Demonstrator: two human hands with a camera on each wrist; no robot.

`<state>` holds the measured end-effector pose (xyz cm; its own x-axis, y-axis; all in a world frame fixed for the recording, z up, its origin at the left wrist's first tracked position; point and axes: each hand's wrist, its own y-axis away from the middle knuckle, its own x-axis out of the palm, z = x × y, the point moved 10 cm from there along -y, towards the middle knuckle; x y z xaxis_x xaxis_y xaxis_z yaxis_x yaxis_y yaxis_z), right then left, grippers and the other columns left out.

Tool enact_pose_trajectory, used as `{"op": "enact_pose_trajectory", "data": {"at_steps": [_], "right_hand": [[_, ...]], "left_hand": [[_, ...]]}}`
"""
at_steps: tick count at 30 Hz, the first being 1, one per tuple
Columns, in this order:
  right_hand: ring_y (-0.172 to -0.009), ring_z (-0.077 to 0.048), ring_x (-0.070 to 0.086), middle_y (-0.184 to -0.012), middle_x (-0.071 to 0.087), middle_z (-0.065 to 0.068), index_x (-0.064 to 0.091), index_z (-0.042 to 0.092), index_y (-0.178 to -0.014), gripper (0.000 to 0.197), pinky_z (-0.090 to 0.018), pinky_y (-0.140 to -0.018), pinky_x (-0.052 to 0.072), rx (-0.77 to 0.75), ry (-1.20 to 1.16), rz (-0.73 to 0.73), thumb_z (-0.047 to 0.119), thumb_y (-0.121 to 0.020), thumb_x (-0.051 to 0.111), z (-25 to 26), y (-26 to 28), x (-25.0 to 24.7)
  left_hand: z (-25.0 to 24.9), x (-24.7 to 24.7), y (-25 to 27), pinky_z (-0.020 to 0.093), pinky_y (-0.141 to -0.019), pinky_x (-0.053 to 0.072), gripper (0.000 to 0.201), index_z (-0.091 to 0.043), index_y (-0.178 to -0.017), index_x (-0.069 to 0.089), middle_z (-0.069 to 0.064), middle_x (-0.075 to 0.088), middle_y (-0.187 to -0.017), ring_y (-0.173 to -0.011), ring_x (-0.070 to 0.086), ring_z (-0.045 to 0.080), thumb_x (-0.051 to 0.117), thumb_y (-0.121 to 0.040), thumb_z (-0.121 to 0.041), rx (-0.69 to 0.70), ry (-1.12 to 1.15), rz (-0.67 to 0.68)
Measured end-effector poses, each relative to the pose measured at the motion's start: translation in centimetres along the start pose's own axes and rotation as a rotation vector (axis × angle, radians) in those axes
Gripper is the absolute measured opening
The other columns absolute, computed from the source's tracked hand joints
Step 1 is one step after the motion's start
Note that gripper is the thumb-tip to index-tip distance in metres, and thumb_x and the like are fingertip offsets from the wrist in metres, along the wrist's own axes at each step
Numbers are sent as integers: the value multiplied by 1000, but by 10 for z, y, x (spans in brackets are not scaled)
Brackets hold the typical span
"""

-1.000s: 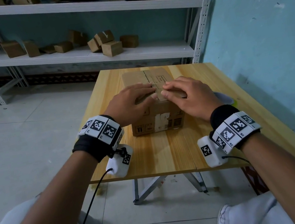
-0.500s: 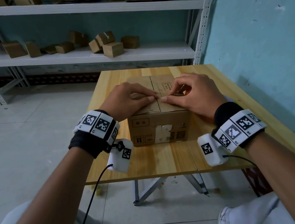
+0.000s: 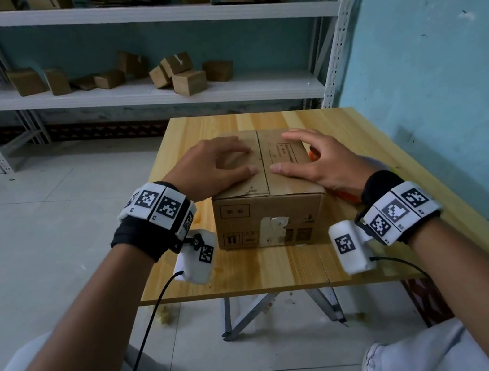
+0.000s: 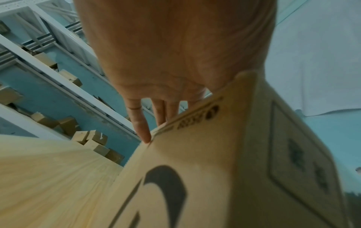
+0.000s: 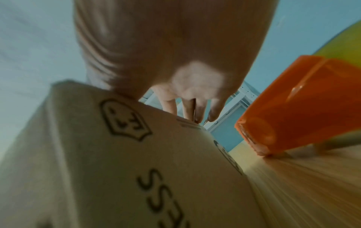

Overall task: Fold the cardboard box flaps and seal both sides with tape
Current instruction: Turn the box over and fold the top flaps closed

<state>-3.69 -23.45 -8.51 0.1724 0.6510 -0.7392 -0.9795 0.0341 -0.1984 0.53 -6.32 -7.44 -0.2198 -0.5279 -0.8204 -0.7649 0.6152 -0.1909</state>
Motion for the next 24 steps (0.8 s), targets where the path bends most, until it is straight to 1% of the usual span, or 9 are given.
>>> {"op": "enact_pose_trajectory", "data": {"at_steps": [2, 4, 9, 12, 14, 16, 18, 21, 24], "right_hand": [[-142, -10, 25, -158, 25, 9, 38, 29, -148, 89, -36, -116, 26, 36, -23, 50, 61, -72, 71, -5, 0, 4], [-145, -11, 19, -161, 18, 11, 34, 30, -150, 94, -39, -119, 22, 56, -35, 83, 63, -70, 71, -9, 0, 7], [-146, -14, 19, -162, 14, 8, 37, 30, -148, 90, -39, -119, 22, 70, -22, 86, 61, -71, 73, -10, 1, 5], [-142, -12, 23, -160, 18, 7, 40, 28, -145, 84, -29, -111, 22, 52, 0, 79, 58, -74, 73, -7, 2, 4], [-135, -7, 28, -155, 26, 8, 43, 28, -142, 78, -25, -106, 24, 39, 11, 67, 57, -75, 72, -4, 4, 2], [-128, -6, 34, -143, 35, 10, 47, 30, -137, 73, -29, -105, 30, 29, 17, 44, 59, -74, 72, -1, 5, -1], [-126, -10, 38, -134, 40, 11, 52, 32, -130, 68, -32, -105, 34, 18, 52, 18, 62, -72, 71, 1, 6, -5], [-124, -14, 41, -129, 43, 8, 57, 34, -118, 59, -35, -102, 36, 3, 102, -15, 65, -70, 72, 4, 6, -7], [-121, -15, 42, -125, 44, 6, 58, 32, -111, 54, -33, -96, 36, -12, 123, -35, 63, -70, 74, 8, 6, -8]], "left_hand": [[2, 3, 0, 40, -112, 27, 56, -34, -136, 49, -6, 29, -154, -140, 28, 18, 62, -84, -50, -25, 3, 34], [4, 5, 0, 39, -112, 26, 61, -34, -139, 44, -5, 24, -156, -141, 25, 19, 62, -84, -50, -48, 17, 71], [3, 2, -1, 37, -108, 27, 61, -32, -137, 48, -6, 34, -151, -138, 29, 18, 64, -82, -53, -23, -5, 54], [5, 0, 0, 38, -106, 28, 59, -36, -134, 51, -7, 39, -148, -136, 31, 17, 63, -80, -58, -13, -43, 42], [5, -2, 0, 36, -103, 31, 59, -38, -132, 51, -6, 42, -144, -133, 34, 17, 63, -79, -60, -16, -54, 25], [5, -4, 0, 34, -98, 32, 61, -38, -131, 52, -5, 45, -139, -128, 37, 16, 63, -76, -62, -20, -64, 7], [4, -6, 0, 32, -95, 34, 63, -37, -129, 54, -6, 49, -134, -124, 39, 15, 62, -73, -65, -21, -72, -9], [4, -11, 1, 32, -93, 37, 59, -36, -124, 59, -8, 53, -125, -118, 44, 13, 62, -73, -66, -18, -78, -64], [1, -16, 2, 33, -89, 42, 53, -34, -119, 62, -8, 57, -115, -109, 49, 12, 64, -75, -64, 2, -106, -123]]}}
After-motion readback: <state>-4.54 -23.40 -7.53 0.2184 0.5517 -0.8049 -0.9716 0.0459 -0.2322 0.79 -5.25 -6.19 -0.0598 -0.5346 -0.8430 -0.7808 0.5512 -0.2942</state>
